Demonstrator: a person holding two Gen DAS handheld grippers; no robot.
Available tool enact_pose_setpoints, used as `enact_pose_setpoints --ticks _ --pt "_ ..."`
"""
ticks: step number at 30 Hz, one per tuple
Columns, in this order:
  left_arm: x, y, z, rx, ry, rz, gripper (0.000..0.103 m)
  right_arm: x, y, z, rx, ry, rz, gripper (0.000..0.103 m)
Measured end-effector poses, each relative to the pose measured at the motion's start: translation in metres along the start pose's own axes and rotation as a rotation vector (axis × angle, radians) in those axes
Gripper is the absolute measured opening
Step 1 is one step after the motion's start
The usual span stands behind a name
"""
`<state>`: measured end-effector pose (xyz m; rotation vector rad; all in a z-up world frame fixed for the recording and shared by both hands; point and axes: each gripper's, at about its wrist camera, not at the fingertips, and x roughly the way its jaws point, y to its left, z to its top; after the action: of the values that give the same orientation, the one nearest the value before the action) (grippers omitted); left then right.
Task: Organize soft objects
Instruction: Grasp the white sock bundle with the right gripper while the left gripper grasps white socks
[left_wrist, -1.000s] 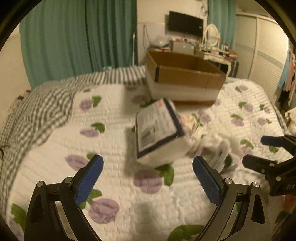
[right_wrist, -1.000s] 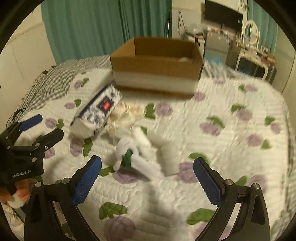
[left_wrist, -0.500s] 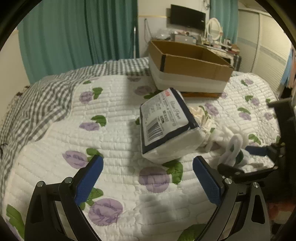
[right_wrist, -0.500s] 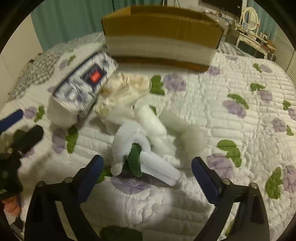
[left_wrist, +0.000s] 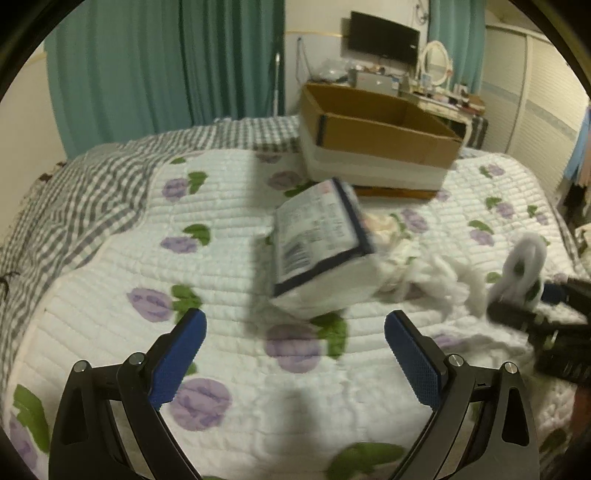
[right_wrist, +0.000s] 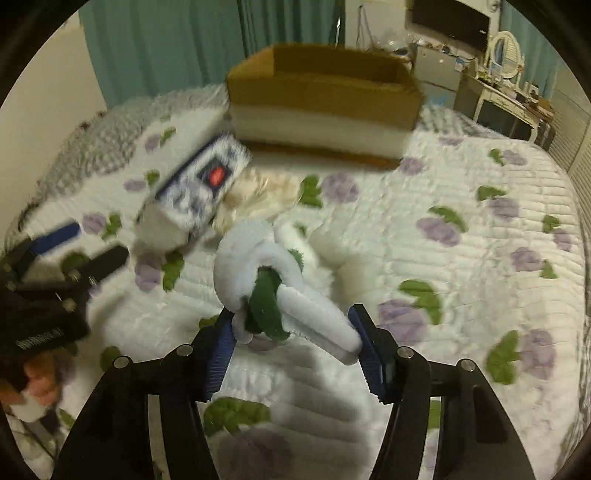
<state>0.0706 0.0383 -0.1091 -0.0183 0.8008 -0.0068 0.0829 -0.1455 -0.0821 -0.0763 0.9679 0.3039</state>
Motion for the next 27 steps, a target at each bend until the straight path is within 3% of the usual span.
enact_pose_setpoints --ticks 6,11,14,17,22,27 --pt "-0.002 -0.043 0.004 0.031 0.0 -0.052 0.099 -0.021 -0.036 0.017 0.014 -0.046 -0.063 0.06" --pt "0.021 -0.081 0.005 0.039 0.064 -0.15 0.097 -0.015 -0.063 0.026 -0.01 -0.035 -0.108 0.06" --pt "0.037 -0.102 0.002 0.08 0.1 -0.159 0.088 -0.004 -0.08 0.024 0.021 -0.021 -0.075 0.06" --pt "0.056 -0.119 0.002 0.125 0.14 -0.157 0.087 0.005 -0.091 0.022 0.062 -0.007 -0.018 0.06" --pt "0.077 -0.127 0.013 0.139 0.13 -0.131 0.087 0.007 -0.098 0.023 0.098 -0.022 0.03 0.06" --pt "0.092 -0.134 0.02 0.177 0.132 -0.121 0.071 0.008 -0.101 0.022 0.121 -0.032 0.046 0.06"
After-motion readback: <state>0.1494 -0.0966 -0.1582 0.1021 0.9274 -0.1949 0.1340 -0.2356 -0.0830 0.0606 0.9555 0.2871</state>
